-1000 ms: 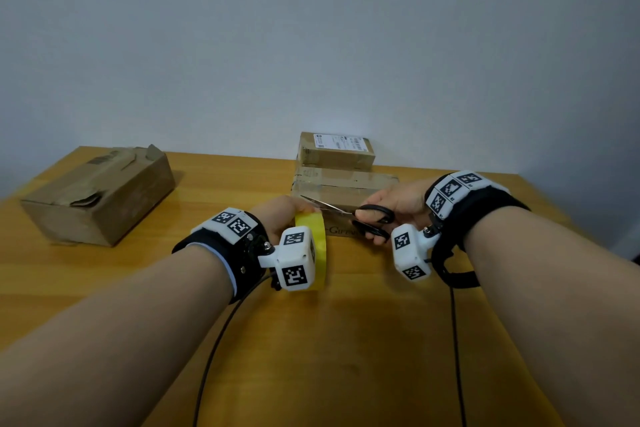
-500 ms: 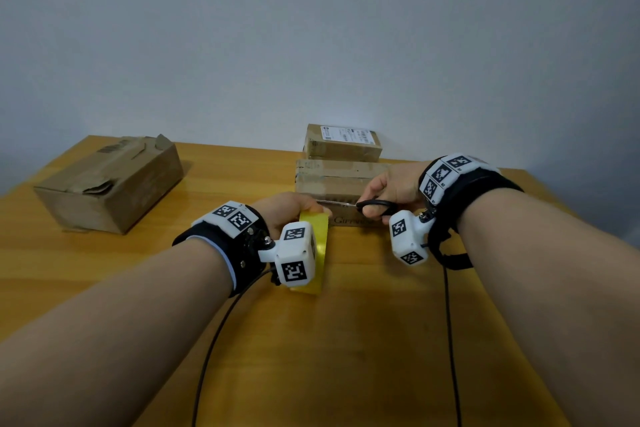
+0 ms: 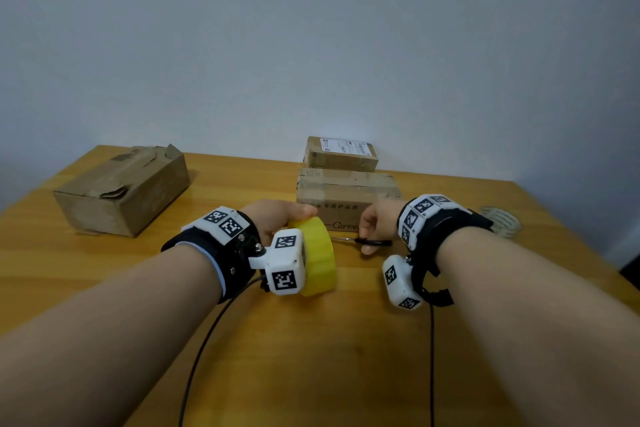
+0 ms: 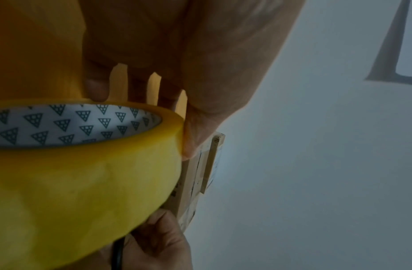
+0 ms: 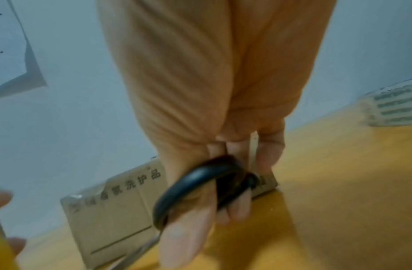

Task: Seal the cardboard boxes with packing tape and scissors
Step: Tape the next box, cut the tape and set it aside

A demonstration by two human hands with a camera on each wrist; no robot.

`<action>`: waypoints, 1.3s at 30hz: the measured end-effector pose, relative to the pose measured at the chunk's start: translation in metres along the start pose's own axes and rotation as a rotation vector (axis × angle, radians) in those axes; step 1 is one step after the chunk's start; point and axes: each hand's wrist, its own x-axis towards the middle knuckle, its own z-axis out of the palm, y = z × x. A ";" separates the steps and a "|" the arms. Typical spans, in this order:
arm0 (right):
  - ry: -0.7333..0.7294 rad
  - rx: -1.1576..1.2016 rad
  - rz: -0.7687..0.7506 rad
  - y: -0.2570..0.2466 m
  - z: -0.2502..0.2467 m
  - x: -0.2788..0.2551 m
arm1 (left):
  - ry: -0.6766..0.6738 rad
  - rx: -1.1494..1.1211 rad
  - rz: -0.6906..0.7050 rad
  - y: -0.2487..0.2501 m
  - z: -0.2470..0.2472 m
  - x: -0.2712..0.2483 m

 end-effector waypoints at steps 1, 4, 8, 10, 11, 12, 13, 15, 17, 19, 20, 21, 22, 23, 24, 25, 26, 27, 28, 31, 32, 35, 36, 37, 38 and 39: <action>0.000 -0.007 0.005 -0.002 0.003 -0.001 | 0.024 -0.012 0.017 0.001 -0.002 0.000; -0.062 -0.089 -0.039 -0.007 0.004 -0.008 | 0.090 -0.051 0.106 0.002 -0.007 0.001; 0.014 0.184 -0.063 -0.020 -0.004 -0.007 | 0.194 -0.046 0.245 -0.003 -0.011 0.005; 0.017 0.544 -0.124 -0.033 -0.011 -0.010 | 0.224 -0.005 0.317 -0.006 -0.010 0.007; 0.002 0.637 -0.158 -0.040 -0.015 -0.010 | 0.234 0.005 0.347 -0.008 -0.010 0.006; -0.019 0.675 -0.184 -0.047 -0.018 -0.012 | 0.231 0.015 0.372 -0.009 -0.009 0.004; -0.034 0.696 -0.200 -0.053 -0.018 -0.013 | 0.225 0.027 0.388 -0.010 -0.009 0.004; -0.044 0.747 -0.194 -0.064 -0.014 -0.012 | 0.203 0.079 0.409 -0.012 -0.012 0.003; -0.058 0.818 -0.181 -0.068 -0.007 -0.010 | 0.164 0.148 0.434 -0.015 -0.016 0.000; -0.080 0.932 -0.196 -0.071 0.000 -0.014 | 0.141 0.207 0.467 -0.018 -0.021 -0.005; -0.095 0.990 -0.215 -0.071 0.002 -0.016 | 0.134 0.229 0.488 -0.019 -0.022 -0.008; -0.108 1.028 -0.234 -0.073 0.003 -0.018 | 0.128 0.244 0.523 -0.020 -0.023 -0.009; -0.119 1.043 -0.241 -0.074 0.003 -0.018 | 0.129 0.270 0.553 -0.021 -0.025 -0.009; -0.129 1.043 -0.242 -0.075 0.002 -0.019 | 0.129 0.302 0.580 -0.022 -0.026 -0.009; -0.137 1.040 -0.237 -0.075 0.001 -0.020 | 0.139 0.351 0.593 -0.023 -0.026 -0.008; -0.146 1.032 -0.230 -0.076 0.000 -0.021 | 0.151 0.404 0.599 -0.024 -0.026 -0.008; -0.159 1.025 -0.220 -0.077 -0.001 -0.023 | 0.172 0.459 0.596 -0.024 -0.025 -0.010; -0.178 1.025 -0.214 -0.078 -0.002 -0.025 | 0.197 0.499 0.596 -0.025 -0.024 -0.010; -0.191 1.028 -0.208 -0.078 -0.002 -0.026 | 0.213 0.509 0.599 -0.026 -0.022 -0.013; -0.119 1.027 -0.145 -0.077 -0.002 -0.028 | 0.217 0.273 0.588 -0.024 -0.023 -0.019; -0.089 1.023 -0.136 -0.075 -0.003 -0.028 | 0.212 0.158 0.542 -0.023 -0.026 -0.020; -0.074 1.004 -0.185 -0.069 -0.002 -0.030 | 0.114 0.265 0.445 -0.021 -0.032 -0.019; -0.085 1.002 -0.202 -0.069 -0.001 -0.031 | 0.039 0.368 0.419 -0.021 -0.031 -0.018; -0.093 0.999 -0.215 -0.069 0.000 -0.032 | -0.015 0.457 0.395 -0.021 -0.029 -0.017; -0.097 0.995 -0.222 -0.068 0.001 -0.033 | -0.025 0.513 0.375 -0.022 -0.028 -0.015; -0.098 0.989 -0.226 -0.067 0.001 -0.033 | -0.006 0.551 0.373 -0.022 -0.027 -0.013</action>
